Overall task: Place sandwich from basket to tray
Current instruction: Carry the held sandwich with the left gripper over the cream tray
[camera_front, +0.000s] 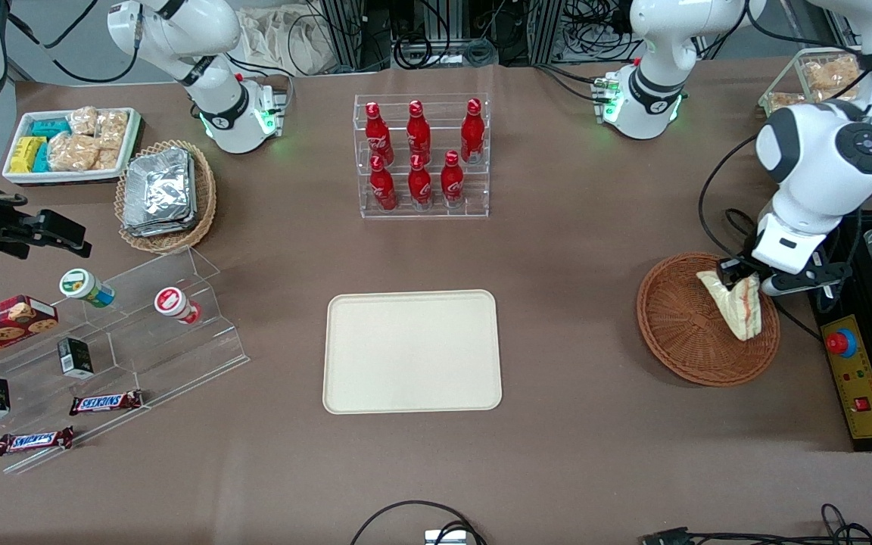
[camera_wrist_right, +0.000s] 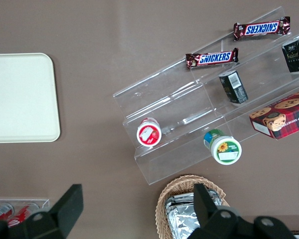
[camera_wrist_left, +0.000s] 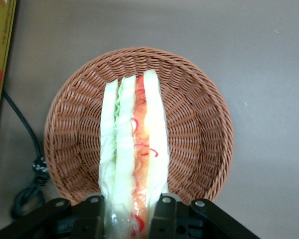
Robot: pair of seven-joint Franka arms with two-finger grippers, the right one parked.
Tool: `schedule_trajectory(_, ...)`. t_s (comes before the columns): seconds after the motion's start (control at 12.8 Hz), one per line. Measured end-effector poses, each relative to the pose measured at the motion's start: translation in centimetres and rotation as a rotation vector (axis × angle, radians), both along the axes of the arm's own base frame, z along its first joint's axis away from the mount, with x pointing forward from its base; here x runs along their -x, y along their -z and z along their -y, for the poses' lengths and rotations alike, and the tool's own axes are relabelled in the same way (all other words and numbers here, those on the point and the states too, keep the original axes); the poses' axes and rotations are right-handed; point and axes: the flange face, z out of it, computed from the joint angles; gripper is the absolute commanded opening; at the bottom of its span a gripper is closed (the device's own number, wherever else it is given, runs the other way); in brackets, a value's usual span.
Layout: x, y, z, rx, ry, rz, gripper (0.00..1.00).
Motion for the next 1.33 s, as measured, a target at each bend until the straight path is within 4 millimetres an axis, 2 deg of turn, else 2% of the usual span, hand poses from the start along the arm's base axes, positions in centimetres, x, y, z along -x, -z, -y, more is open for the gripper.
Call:
schedule_trajectory(0.24,-2.3,-5.8,2.9,-0.012,0.117,-0.026,0.26)
schedule_trajectory(0.31,-2.7,-7.4,4.5,-0.015,0.158,-0.017,0.25)
schedule_trajectory(0.47,-3.2,-9.3,8.3,-0.017,0.241,0.013,0.25)
schedule_trajectory(0.71,-3.8,-10.9,13.7,-0.014,0.329,0.001,0.25)
schedule_trajectory(0.94,-5.3,-12.6,18.4,-0.003,0.337,-0.018,0.25)
schedule_trajectory(1.18,-5.8,-13.3,25.4,0.013,0.323,-0.035,0.25)
schedule_trajectory(1.33,-5.5,-12.3,30.2,0.012,0.309,-0.043,0.24)
